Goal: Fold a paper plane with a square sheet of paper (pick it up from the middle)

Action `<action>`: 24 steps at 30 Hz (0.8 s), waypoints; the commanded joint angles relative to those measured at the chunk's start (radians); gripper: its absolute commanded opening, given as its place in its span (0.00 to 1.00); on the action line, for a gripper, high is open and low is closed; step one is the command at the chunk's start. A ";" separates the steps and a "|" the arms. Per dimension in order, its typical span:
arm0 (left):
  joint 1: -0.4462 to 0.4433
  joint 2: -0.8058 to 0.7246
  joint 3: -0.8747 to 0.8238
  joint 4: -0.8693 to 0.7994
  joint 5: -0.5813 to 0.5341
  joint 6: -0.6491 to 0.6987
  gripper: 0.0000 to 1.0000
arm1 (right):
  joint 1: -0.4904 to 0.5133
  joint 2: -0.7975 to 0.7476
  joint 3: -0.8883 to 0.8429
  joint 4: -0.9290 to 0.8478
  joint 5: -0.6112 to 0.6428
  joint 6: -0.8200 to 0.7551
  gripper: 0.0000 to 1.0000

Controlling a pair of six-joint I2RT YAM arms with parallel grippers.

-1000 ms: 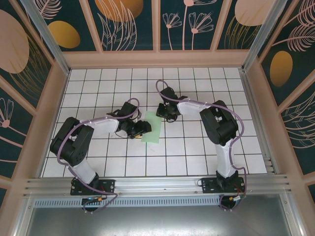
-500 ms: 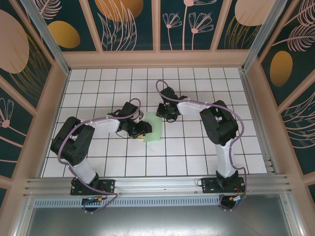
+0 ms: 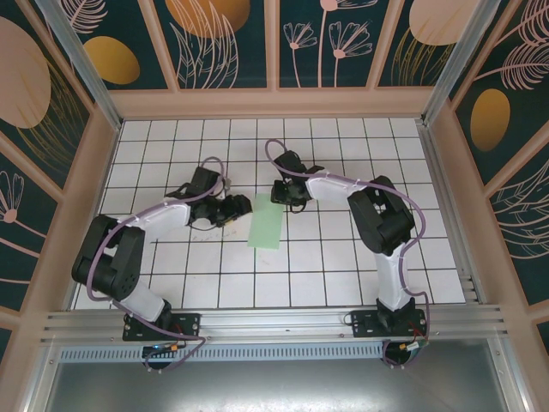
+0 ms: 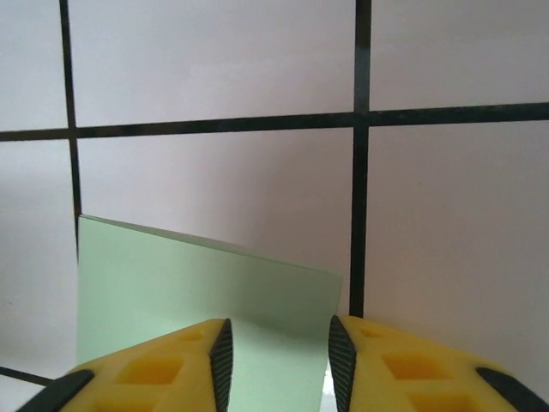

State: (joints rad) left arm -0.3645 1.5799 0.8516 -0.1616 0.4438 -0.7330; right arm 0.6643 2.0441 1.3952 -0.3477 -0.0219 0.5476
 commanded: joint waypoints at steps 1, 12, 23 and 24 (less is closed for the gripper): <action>0.050 -0.043 -0.029 -0.043 -0.093 0.012 0.72 | 0.082 -0.067 0.044 -0.096 0.128 -0.060 0.46; 0.199 -0.148 -0.108 -0.044 -0.240 -0.022 0.95 | 0.331 0.024 0.133 -0.294 0.235 0.011 0.68; 0.227 -0.150 -0.137 -0.027 -0.235 -0.035 0.99 | 0.370 0.073 0.142 -0.348 0.190 0.059 0.73; 0.227 -0.150 -0.137 -0.024 -0.230 -0.034 0.99 | 0.371 0.077 0.143 -0.349 0.184 0.055 0.73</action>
State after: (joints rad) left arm -0.1448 1.4338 0.7242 -0.1905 0.2157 -0.7567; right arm 1.0294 2.0998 1.5196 -0.6491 0.1814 0.5858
